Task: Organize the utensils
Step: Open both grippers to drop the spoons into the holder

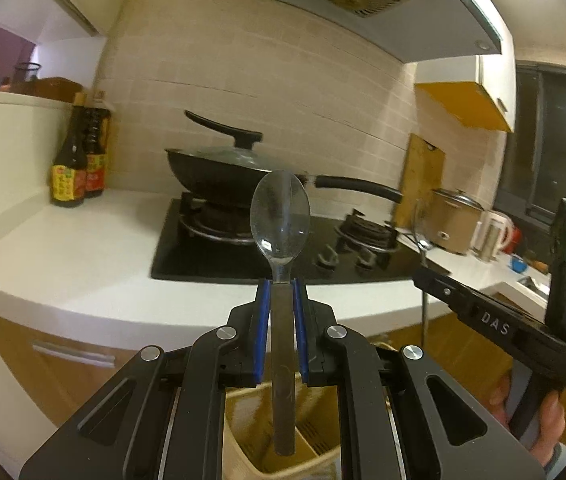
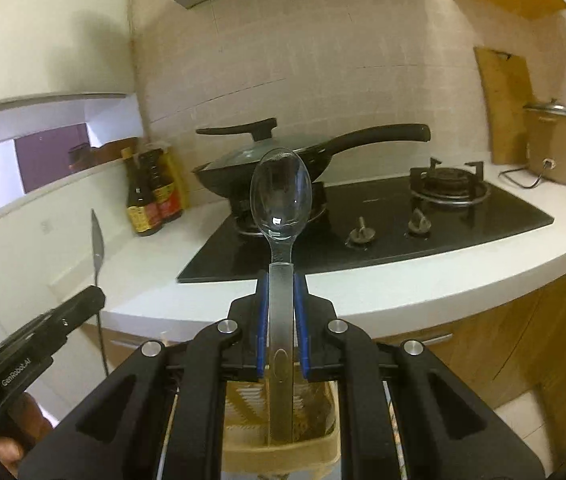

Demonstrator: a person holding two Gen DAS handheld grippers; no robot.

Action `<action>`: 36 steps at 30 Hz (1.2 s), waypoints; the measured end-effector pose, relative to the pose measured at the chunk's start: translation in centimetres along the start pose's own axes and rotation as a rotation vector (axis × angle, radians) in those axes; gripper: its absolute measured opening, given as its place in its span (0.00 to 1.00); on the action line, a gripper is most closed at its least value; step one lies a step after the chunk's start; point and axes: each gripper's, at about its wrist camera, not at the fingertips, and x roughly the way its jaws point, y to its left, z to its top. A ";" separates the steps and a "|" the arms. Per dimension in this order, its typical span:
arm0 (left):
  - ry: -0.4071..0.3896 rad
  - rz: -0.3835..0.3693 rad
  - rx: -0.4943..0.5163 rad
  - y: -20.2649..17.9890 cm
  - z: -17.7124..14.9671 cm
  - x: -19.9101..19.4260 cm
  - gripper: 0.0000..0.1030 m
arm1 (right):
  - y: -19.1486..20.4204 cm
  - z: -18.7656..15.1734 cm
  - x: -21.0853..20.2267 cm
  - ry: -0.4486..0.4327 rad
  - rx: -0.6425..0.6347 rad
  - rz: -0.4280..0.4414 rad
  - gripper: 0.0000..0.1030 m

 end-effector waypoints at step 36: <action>0.080 0.032 -0.087 3.4 -6.0 -10.7 0.69 | -0.7 -10.5 -12.0 0.206 0.034 -0.011 0.48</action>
